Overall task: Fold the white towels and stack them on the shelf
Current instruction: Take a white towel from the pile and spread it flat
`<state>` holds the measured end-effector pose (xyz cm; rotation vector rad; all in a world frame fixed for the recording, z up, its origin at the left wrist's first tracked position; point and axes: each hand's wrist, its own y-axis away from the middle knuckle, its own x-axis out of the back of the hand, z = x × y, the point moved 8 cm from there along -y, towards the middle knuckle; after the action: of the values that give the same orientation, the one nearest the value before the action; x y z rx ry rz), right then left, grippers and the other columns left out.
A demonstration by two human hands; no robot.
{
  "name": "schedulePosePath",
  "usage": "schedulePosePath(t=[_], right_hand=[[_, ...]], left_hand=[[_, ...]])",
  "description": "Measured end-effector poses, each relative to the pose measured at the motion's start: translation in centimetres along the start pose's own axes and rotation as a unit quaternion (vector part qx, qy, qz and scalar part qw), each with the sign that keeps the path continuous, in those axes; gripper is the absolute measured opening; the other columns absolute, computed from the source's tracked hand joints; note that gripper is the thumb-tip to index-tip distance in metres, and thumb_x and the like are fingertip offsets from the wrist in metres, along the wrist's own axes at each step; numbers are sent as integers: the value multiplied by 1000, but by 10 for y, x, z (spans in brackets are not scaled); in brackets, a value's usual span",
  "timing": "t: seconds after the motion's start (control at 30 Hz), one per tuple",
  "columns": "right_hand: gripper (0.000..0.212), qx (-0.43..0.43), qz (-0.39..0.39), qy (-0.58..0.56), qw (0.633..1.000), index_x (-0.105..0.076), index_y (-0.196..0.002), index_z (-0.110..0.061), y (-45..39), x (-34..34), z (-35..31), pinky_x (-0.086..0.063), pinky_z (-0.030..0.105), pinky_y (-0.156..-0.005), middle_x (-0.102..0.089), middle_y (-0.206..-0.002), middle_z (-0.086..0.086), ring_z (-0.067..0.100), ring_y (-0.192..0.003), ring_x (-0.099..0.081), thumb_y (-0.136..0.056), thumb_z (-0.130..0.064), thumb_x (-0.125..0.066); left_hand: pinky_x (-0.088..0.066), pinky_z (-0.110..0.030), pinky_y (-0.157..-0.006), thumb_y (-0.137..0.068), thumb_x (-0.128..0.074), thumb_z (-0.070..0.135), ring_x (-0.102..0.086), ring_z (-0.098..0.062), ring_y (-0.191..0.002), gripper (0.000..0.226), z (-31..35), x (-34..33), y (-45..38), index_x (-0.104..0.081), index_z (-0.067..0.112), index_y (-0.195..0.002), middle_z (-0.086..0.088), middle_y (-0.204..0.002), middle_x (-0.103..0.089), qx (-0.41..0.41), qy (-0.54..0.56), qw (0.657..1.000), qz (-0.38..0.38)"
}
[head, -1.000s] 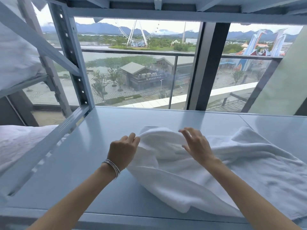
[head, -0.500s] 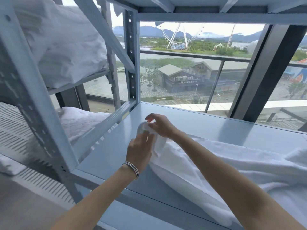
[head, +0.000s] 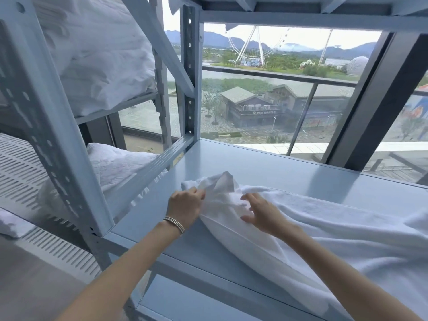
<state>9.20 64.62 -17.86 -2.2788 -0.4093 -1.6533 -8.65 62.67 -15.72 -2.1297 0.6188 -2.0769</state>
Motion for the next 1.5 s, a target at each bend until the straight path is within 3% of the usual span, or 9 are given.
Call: schedulePosePath(t=[0.13, 0.3, 0.5, 0.7, 0.93, 1.1, 1.23, 1.4, 1.5], right_hand=[[55, 16, -9, -150, 989, -48, -130, -13, -1, -5, -9, -49, 27, -83, -63, -115, 6, 15, -87, -62, -80, -16, -71], [32, 252, -43, -122, 959, -64, -114, -20, 11, -12, -63, -29, 18, -104, -53, -134, -5, 7, -124, -43, -84, -8, -61], [22, 173, 86, -101, 976, -70, -102, -14, -3, 7, -15, -49, 39, -91, -67, -114, -1, 17, -108, -63, -89, -5, -55], [46, 78, -71, 69, 992, -32, -141, -42, 0, -24, 29, -41, 50, -96, -36, -145, -19, 13, -139, -27, -100, -20, -31], [42, -105, -148, 85, 980, -14, -142, -51, 6, -7, 109, -9, 74, -102, -5, -153, -27, 20, -146, 0, -102, -39, -19], [49, -112, -155, 79, 978, -6, -127, -74, -8, 1, 134, -20, 62, -107, -7, -155, -21, 24, -144, -12, -97, -38, -20], [37, -28, -62, 32, 997, -59, -123, -15, -24, 9, 63, -36, 33, -100, -46, -141, 6, 27, -128, -44, -95, -5, -38], [29, 109, -70, -70, 989, -63, -121, -13, -19, -11, -46, -33, 22, -103, -57, -132, 3, 18, -122, -52, -95, -11, -50], [28, 192, -122, -78, 971, -64, -119, -15, -13, -27, -89, -35, 19, -100, -62, -126, 1, 17, -116, -56, -95, -14, -52]], left_hand=[[-43, -34, -87, -75, -63, 20, -50, -26, -111, 54, -16, -1, -9, -45, 21, -126, -5, -127, -45, 61, 4, 997, -48], [-31, -60, -102, -48, -74, 12, -35, -34, -134, 96, 20, -1, 7, -38, 26, -136, -7, -147, -33, -184, -144, 972, 13], [-38, -60, -96, -71, -42, 14, -62, -26, -108, 58, 22, -24, 13, -59, 37, -122, -1, -111, -67, -183, -165, 967, -71], [-25, -54, -100, -74, -32, 10, -66, -25, -100, 57, 34, -34, -2, -68, 38, -108, 0, -87, -70, -164, -167, 971, -53], [-48, -53, -93, -69, -40, -5, -57, -23, -56, 51, 45, -9, -24, -75, 28, -87, -2, -54, -52, -158, -163, 971, 72], [-48, -57, -90, -42, -74, -1, -57, -25, -58, 32, 19, -1, -12, -71, 21, -65, -4, -50, -51, -51, -169, 984, -8], [-48, -59, -86, -29, -79, 1, -58, -24, -57, 31, -14, -8, 18, -64, 18, -50, -3, -44, -51, 39, -159, 984, -63], [-7, -60, -111, -88, -47, 9, -46, -25, -113, 26, -38, -10, 50, -61, 20, -107, -3, -106, -60, 111, -213, 956, -170], [-20, -63, -107, -81, -57, 6, -50, -28, -109, 34, -40, 6, 57, -61, 17, -113, -6, -108, -58, 122, -202, 967, -97]])
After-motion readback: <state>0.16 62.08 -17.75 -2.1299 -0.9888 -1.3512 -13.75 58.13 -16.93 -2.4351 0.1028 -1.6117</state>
